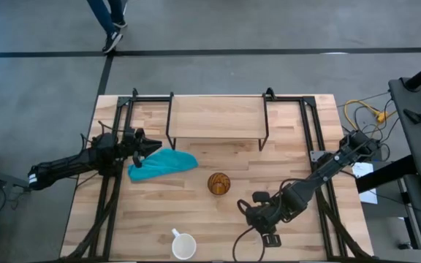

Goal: Stack small to large cups/mugs on shelf
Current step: Put the transparent mug on the shelf

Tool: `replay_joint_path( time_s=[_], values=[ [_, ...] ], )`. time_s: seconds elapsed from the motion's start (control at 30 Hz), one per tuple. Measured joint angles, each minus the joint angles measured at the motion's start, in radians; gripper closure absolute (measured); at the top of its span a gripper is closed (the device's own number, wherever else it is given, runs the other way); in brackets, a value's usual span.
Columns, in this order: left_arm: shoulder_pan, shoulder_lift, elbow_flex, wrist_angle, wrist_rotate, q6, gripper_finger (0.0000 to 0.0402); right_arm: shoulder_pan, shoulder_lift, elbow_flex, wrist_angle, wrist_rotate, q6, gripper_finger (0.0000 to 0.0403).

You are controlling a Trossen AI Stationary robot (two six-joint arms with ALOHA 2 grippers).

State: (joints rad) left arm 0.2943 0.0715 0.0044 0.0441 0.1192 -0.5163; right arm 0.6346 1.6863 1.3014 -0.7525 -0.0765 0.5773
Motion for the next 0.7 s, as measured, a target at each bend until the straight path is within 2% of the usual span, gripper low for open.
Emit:
replay_joint_path(
  time_s=[0.33, 0.7],
  values=[
    [0.000, 0.001, 0.000, 0.000, 0.000, 0.000, 0.0343, -0.003, 0.000, 0.000, -0.004, 0.000, 0.003, 0.0252],
    [-0.001, 0.000, 0.000, 0.000, 0.000, 0.000, 0.0343, 0.002, 0.000, 0.000, -0.006, -0.009, 0.050, 0.0255]
  ],
)
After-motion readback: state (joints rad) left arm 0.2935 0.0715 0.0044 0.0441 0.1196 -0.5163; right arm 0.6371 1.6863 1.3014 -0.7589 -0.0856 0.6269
